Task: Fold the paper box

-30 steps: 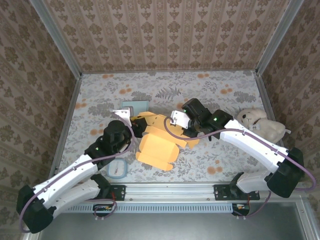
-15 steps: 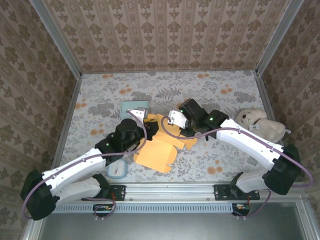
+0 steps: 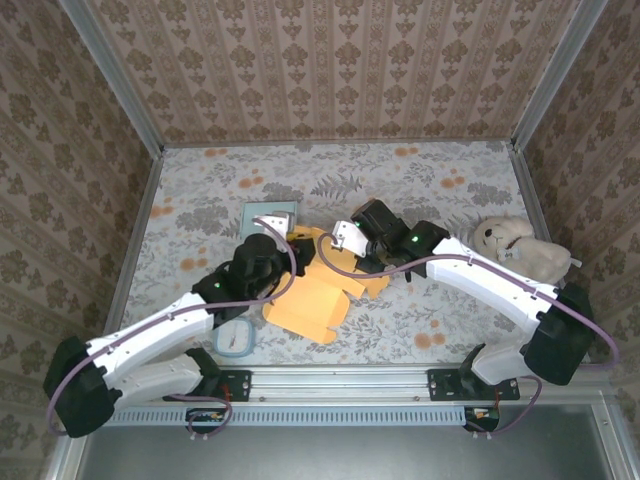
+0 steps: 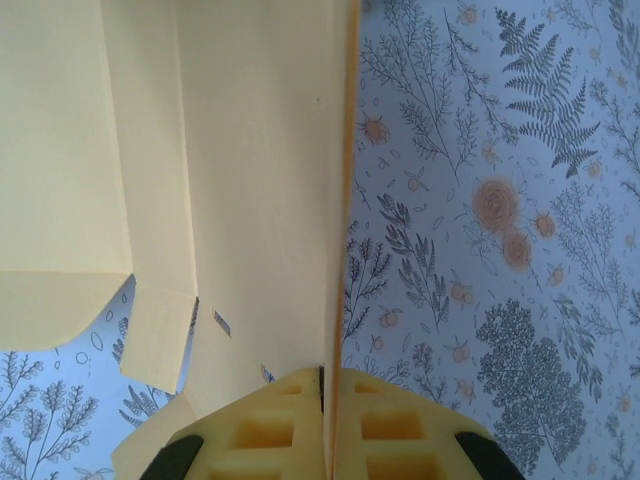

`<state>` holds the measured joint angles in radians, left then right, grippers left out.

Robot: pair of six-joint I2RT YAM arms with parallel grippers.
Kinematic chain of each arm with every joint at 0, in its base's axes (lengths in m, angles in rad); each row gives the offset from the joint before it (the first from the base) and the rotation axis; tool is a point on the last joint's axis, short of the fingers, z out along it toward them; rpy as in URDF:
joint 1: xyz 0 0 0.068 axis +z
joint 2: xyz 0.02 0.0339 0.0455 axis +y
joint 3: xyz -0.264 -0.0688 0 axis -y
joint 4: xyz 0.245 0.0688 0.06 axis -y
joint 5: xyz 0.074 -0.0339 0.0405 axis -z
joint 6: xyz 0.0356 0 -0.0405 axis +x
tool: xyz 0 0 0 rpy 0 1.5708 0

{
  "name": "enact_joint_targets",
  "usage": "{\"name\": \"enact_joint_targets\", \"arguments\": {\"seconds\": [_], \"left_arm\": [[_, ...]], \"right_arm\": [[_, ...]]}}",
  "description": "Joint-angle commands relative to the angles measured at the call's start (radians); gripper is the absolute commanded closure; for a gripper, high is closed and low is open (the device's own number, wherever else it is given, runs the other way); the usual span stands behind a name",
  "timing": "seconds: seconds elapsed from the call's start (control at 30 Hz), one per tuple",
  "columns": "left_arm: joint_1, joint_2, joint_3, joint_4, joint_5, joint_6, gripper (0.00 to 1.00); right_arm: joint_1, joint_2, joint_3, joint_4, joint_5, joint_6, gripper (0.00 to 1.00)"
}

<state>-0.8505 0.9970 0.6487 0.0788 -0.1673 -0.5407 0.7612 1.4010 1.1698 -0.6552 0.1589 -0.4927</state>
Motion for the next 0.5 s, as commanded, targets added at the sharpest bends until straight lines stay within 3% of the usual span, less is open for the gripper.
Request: {"name": "enact_joint_targets", "arguments": {"seconds": [0.0,0.1,0.17,0.47], "left_arm": [[0.112,-0.027,-0.055,-0.020,0.074,-0.043,0.69],[0.230,0.002,-0.091,0.016,0.223,-0.088,0.69],[0.254,0.020,-0.103,0.031,0.255,-0.094,0.70],[0.277,0.064,-0.123,0.019,0.159,-0.087,0.70]], "right_arm": [[-0.008,0.004,-0.020,0.021,0.014,0.016,1.00],[-0.008,0.007,-0.021,0.026,0.005,0.016,1.00],[-0.010,0.009,-0.022,0.029,0.001,0.016,1.00],[-0.020,0.006,-0.035,0.035,-0.029,0.013,1.00]]}}
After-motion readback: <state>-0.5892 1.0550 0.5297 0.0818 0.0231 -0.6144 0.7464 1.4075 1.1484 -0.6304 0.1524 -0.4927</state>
